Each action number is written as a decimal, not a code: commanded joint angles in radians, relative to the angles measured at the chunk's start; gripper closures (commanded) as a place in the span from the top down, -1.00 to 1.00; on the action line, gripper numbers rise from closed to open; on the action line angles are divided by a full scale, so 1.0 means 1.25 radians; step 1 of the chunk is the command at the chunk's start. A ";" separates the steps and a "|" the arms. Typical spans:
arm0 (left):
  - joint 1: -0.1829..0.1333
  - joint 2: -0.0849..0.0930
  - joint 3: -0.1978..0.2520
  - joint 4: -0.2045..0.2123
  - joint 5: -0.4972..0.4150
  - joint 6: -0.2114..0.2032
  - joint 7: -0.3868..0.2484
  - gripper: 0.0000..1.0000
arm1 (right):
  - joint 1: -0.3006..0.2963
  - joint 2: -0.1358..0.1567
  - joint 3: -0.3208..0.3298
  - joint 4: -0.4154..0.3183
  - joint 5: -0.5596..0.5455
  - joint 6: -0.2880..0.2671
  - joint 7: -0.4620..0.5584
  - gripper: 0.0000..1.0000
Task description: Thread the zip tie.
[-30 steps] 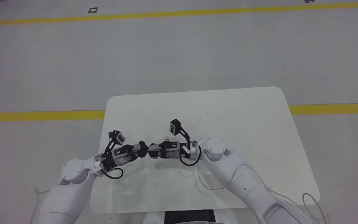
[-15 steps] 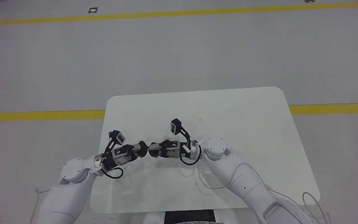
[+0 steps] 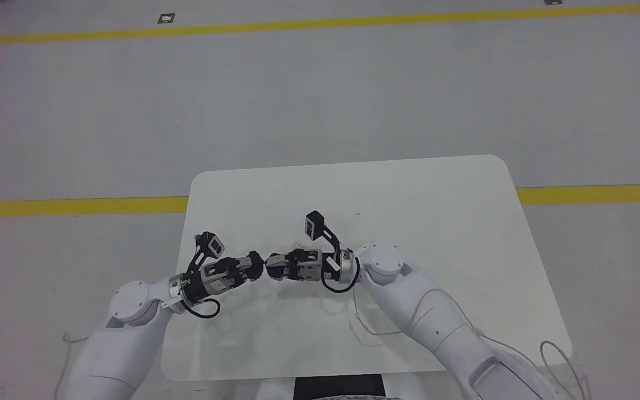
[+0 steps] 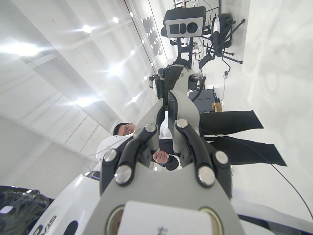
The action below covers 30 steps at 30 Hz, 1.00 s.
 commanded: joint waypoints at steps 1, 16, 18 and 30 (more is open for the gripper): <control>-0.002 0.000 0.001 0.001 -0.001 0.000 0.000 -0.92 | 0.001 -0.001 0.000 0.003 0.003 -0.003 -0.002 -1.00; -0.009 0.004 0.009 0.006 -0.008 -0.004 0.002 -0.82 | 0.006 -0.001 -0.003 0.011 0.010 -0.008 -0.011 -1.00; -0.010 0.004 0.010 0.006 -0.009 -0.004 0.003 -0.84 | 0.008 -0.002 -0.005 0.012 0.009 -0.006 -0.010 -1.00; -0.011 0.007 0.016 0.011 -0.010 -0.006 0.003 -1.00 | 0.008 -0.001 -0.010 0.013 0.007 -0.007 -0.009 -1.00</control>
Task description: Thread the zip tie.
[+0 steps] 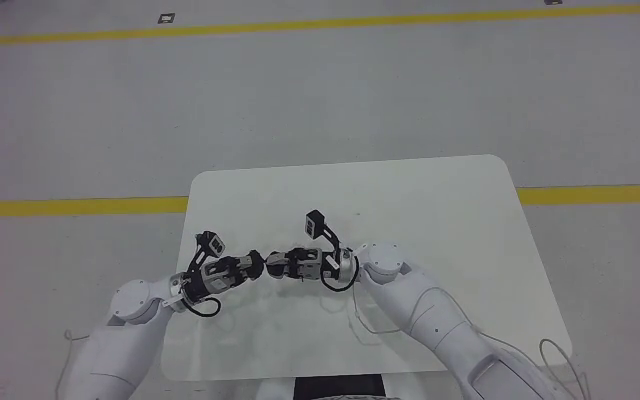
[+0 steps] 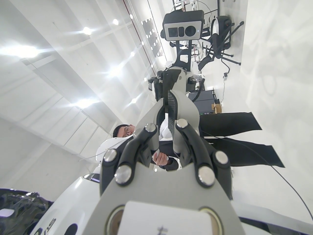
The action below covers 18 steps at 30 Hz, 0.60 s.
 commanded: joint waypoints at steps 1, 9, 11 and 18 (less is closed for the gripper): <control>0.000 0.001 0.000 0.000 0.001 -0.001 0.000 -1.00 | -0.001 0.000 0.000 -0.001 0.000 0.000 0.000 -1.00; 0.003 0.004 -0.004 0.000 0.010 -0.025 -0.007 -1.00 | -0.010 0.006 0.018 -0.007 0.006 -0.010 -0.017 1.00; 0.005 0.006 -0.008 0.001 0.017 -0.039 -0.014 -1.00 | -0.013 0.010 0.028 -0.009 0.005 -0.014 -0.021 1.00; 0.012 0.010 -0.034 0.023 -0.007 -0.107 -0.047 -1.00 | -0.028 0.023 0.060 -0.029 -0.019 -0.038 -0.061 1.00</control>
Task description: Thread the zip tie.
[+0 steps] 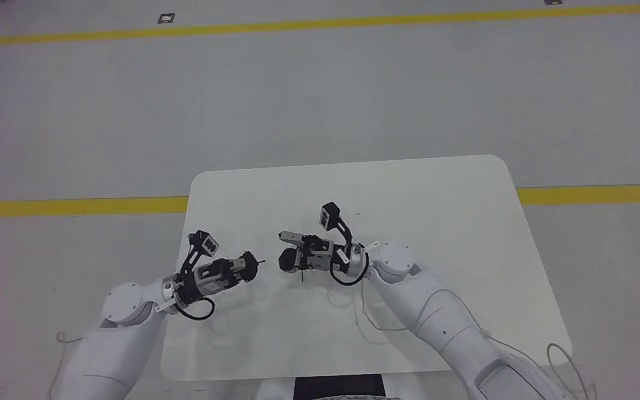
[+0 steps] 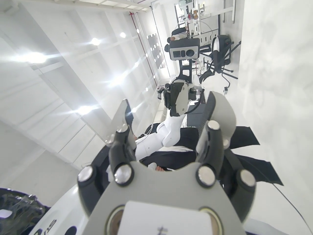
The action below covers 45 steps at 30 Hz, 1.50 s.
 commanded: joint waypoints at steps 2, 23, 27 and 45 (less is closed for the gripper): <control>0.000 0.000 -0.006 0.012 -0.013 -0.030 -0.008 -1.00 | 0.000 0.000 0.001 0.000 -0.001 0.000 0.000 1.00; 0.023 -0.050 -0.222 0.016 0.015 -0.032 -0.121 -1.00 | 0.000 0.000 0.001 0.000 -0.001 0.000 0.000 1.00; 0.032 -0.088 -0.280 -0.012 0.036 -0.032 -0.132 -1.00 | 0.000 0.000 0.001 0.000 -0.001 0.000 0.000 1.00; 0.032 -0.091 -0.282 -0.013 0.039 -0.032 -0.132 -1.00 | 0.035 0.032 -0.087 -0.264 -0.584 0.338 -0.176 1.00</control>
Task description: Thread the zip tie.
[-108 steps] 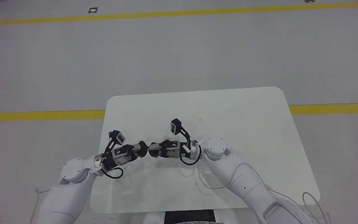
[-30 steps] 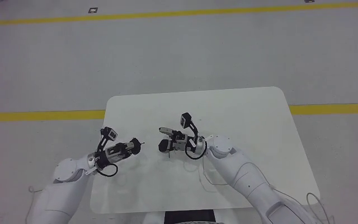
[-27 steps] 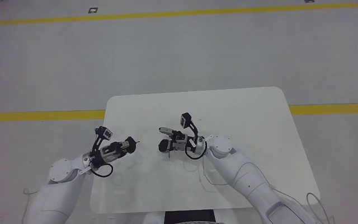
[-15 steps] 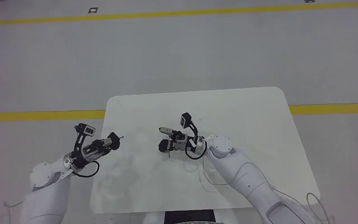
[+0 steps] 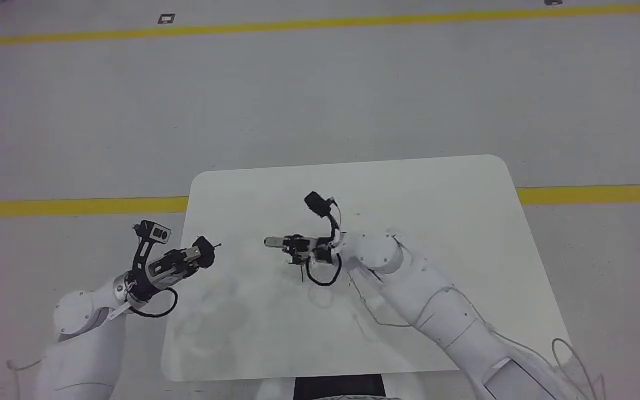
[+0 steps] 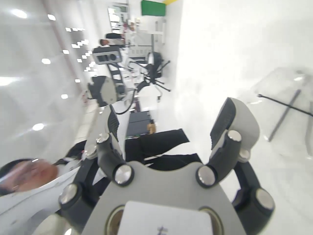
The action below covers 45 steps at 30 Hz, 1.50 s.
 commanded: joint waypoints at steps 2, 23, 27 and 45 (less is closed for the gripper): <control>0.000 0.000 0.000 0.000 0.000 0.000 0.000 -1.00 | 0.001 0.004 -0.025 -0.055 -0.114 0.102 0.002 1.00; 0.000 0.000 0.000 0.000 0.000 0.000 0.000 -1.00 | 0.046 -0.007 -0.127 -0.052 -0.384 0.157 0.082 1.00; 0.000 0.000 0.000 0.000 0.000 0.000 0.000 -1.00 | 0.079 -0.037 -0.152 0.002 -0.441 0.157 0.109 1.00; 0.000 0.000 0.000 0.000 0.000 0.000 0.000 -1.00 | 0.084 -0.113 -0.112 0.066 -0.600 0.157 0.212 1.00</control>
